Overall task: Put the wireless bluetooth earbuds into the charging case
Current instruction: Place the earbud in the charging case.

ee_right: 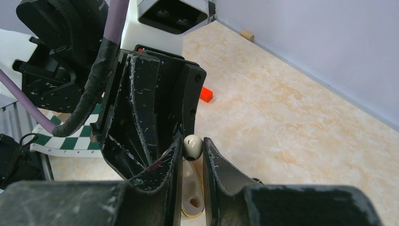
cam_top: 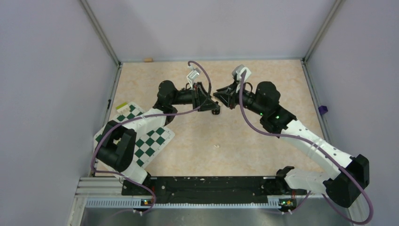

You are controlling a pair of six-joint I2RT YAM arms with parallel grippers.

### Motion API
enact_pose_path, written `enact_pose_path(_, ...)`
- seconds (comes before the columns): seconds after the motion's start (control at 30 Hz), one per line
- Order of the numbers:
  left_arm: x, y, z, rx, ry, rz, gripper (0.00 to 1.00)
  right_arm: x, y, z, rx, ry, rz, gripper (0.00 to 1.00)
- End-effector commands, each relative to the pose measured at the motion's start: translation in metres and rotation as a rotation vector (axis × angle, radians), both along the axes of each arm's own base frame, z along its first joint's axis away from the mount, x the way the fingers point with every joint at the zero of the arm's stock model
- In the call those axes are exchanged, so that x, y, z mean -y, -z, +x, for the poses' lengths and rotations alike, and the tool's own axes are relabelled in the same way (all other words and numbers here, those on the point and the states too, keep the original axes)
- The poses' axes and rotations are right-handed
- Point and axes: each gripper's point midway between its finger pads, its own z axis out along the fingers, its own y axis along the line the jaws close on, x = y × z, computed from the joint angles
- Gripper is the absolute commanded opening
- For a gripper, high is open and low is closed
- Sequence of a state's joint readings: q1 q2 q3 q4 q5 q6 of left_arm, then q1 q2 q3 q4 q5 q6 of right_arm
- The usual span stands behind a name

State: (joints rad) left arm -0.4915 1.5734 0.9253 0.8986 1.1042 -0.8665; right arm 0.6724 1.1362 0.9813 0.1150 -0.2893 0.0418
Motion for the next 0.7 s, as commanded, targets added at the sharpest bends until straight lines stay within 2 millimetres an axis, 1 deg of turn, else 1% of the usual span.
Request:
enact_pose_path(0.0, -0.001, -0.020, 0.007, 0.057, -0.050, -0.062, 0.00, -0.007, 0.006, -0.005, -0.036, -0.017, 0.016, 0.13)
enact_pose_path(0.17, -0.001, -0.019, 0.009, 0.040, -0.060, -0.062, 0.00, -0.004, 0.004, -0.003, -0.039, 0.001, 0.024, 0.13)
enact_pose_path(0.37, 0.001, -0.014, 0.014, -0.003, -0.075, -0.034, 0.00, -0.007, 0.004, -0.005, -0.059, -0.009, 0.039, 0.13)
enact_pose_path(0.53, 0.002, -0.009, 0.018, -0.033, -0.087, -0.017, 0.00, -0.006, -0.001, -0.005, -0.059, -0.004, 0.052, 0.13)
enact_pose_path(0.67, 0.003, -0.005, 0.021, -0.063, -0.090, -0.001, 0.00, -0.006, -0.008, -0.008, -0.027, -0.021, 0.052, 0.13)
